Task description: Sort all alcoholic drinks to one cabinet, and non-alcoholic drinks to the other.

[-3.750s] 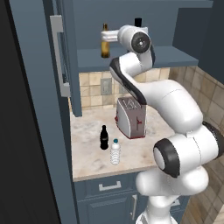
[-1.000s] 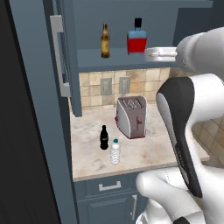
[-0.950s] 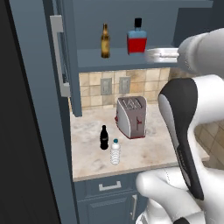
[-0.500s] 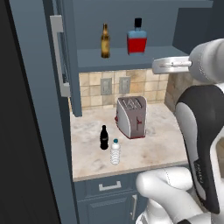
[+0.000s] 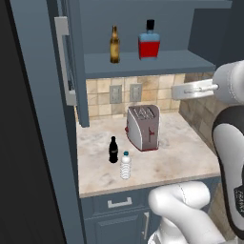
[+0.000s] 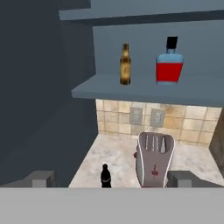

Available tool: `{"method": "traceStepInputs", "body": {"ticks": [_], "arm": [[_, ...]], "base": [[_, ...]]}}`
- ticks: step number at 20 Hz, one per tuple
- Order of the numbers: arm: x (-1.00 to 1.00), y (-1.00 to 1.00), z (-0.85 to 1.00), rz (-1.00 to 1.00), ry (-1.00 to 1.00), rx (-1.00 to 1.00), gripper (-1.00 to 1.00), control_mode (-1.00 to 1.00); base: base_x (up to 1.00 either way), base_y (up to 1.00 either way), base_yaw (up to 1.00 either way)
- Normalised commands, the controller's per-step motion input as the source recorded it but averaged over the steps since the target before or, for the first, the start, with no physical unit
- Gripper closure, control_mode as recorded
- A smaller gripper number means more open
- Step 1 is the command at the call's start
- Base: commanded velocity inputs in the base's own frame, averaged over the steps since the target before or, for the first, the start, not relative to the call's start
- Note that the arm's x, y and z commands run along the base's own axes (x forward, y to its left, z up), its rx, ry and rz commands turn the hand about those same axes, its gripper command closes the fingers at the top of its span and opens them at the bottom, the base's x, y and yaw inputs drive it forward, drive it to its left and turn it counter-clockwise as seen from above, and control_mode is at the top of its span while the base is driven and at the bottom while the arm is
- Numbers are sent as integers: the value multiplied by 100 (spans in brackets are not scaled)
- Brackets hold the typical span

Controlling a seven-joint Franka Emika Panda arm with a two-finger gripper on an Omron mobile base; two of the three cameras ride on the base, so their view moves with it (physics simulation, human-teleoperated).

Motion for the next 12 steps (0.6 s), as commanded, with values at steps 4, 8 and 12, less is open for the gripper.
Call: {"method": "traceStepInputs", "body": {"ticks": [4,8,12], "arm": [[-5,0,-35,17,0,0,-100,-100],[-1,1,-40,16,0,-2,-100,-100],[0,2,-36,9,0,-6,-100,-100]], "base": [[0,0,0],[0,0,0],[0,0,0]]}}
